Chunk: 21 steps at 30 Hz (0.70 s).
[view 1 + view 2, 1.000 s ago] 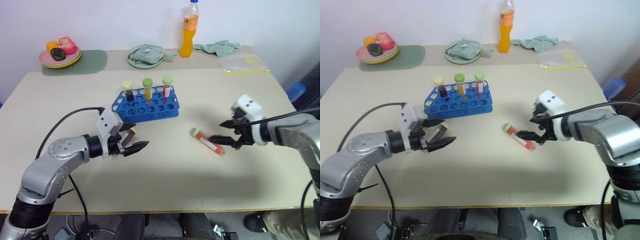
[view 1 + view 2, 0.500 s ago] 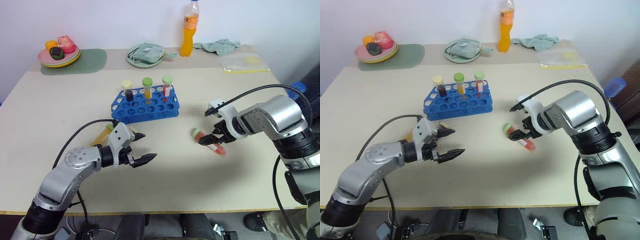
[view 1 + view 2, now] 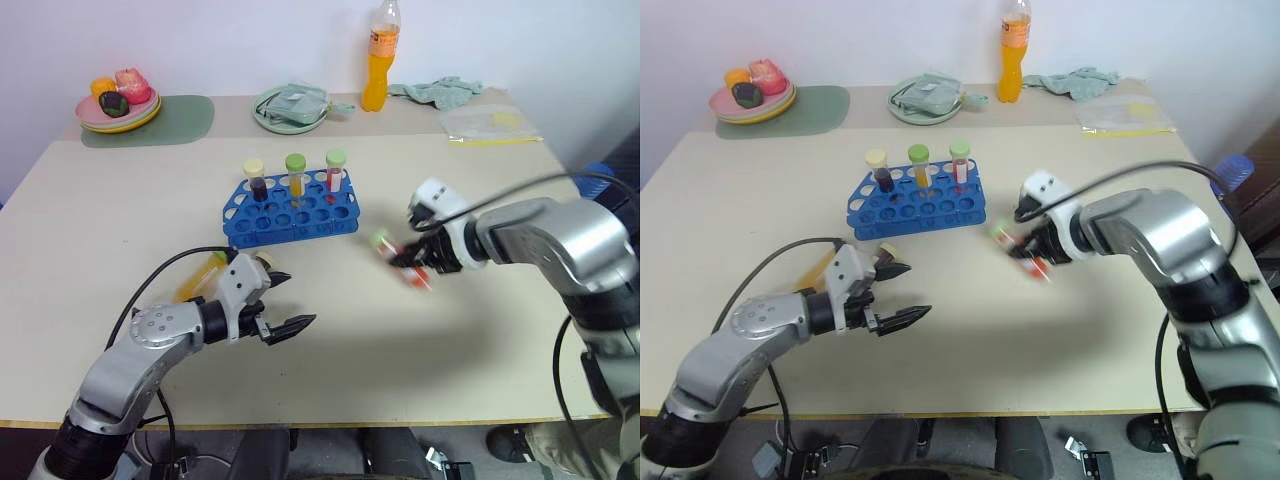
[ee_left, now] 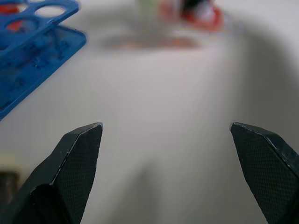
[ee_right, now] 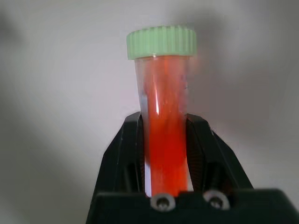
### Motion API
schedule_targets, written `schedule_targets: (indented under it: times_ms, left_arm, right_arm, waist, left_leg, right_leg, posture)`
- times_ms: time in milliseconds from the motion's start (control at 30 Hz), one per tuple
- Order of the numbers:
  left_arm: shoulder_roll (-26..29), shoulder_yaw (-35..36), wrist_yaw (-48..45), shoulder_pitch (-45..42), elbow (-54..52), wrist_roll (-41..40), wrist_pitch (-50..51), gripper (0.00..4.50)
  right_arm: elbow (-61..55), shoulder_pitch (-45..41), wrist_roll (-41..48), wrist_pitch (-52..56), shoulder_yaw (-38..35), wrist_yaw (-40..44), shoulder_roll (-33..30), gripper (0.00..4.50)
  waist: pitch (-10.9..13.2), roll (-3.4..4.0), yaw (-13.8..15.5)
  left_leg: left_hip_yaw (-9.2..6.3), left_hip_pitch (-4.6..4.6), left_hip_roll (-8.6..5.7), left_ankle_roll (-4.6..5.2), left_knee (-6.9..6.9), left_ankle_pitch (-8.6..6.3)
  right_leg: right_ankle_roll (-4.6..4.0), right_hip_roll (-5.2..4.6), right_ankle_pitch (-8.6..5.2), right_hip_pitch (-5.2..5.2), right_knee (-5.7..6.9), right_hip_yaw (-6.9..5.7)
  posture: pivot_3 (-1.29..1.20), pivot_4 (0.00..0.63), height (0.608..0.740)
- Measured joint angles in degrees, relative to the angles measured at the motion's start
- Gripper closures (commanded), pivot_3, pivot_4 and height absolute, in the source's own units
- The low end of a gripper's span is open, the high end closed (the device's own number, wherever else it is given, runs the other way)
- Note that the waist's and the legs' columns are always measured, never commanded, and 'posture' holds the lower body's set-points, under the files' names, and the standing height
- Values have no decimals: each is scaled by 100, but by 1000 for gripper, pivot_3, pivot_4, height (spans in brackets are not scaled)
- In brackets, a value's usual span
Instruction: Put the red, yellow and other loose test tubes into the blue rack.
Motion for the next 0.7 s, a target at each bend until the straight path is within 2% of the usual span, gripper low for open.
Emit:
schedule_targets:
  times_ms: [33, 100, 200, 300, 467, 700]
  left_arm:
    - [-98, 99, 94, 9, 186, 45, -86, 0]
    - [-408, 271, 341, -77, 508, 154, -340, 0]
    - [-761, 482, 718, -220, 897, 338, -765, 0]
    - [-943, 672, 948, -400, 1198, 463, -1131, 0]
    - [-979, 738, 917, -498, 1333, 512, -1367, 0]
    - [-975, 748, 891, -504, 1316, 516, -1377, 0]
  right_arm:
    - [-182, 319, -23, -769, -419, -124, 464, 3771]
    - [-219, 534, -112, -1717, -795, -619, 1428, 3771]
    - [152, 548, -622, -2821, -808, -1440, 2499, 3771]
    - [1054, 550, -1322, -4024, -604, -2051, 3316, 3771]
    - [2519, 477, -1943, -5410, -452, -2449, 4051, 3771]
    - [3638, 447, -2238, -6387, -480, -2529, 4302, 3771]
  waist:
    - [0, 1, -20]
    - [1, 3, -46]
    - [-1, 3, -32]
    - [-1, 4, -38]
    - [-1, 6, -51]
    - [-1, 6, -103]
  left_leg:
    - [5, 1, 0, -1, 1, 1]
    - [7, 4, 3, -8, 13, 5]
    - [-5, 11, 3, -26, 13, 18]
    - [-4, 13, 2, -45, 8, 30]
    - [-2, 9, 2, -59, -1, 37]
    - [-5, 10, 3, -62, -1, 39]
  right_leg:
    - [1, 0, 1, -3, 6, 4]
    - [-1, 1, 4, -5, 21, 6]
    - [-7, 7, 16, -2, 27, 4]
    - [-8, 8, 17, -7, 29, 6]
    - [-8, 8, 17, -14, 27, 8]
    - [-8, 10, 17, -14, 30, 8]
  posture:
    - [0, 150, 740]
    - [0, 150, 740]
    - [0, 150, 740]
    - [0, 150, 740]
    - [0, 150, 740]
    - [0, 150, 740]
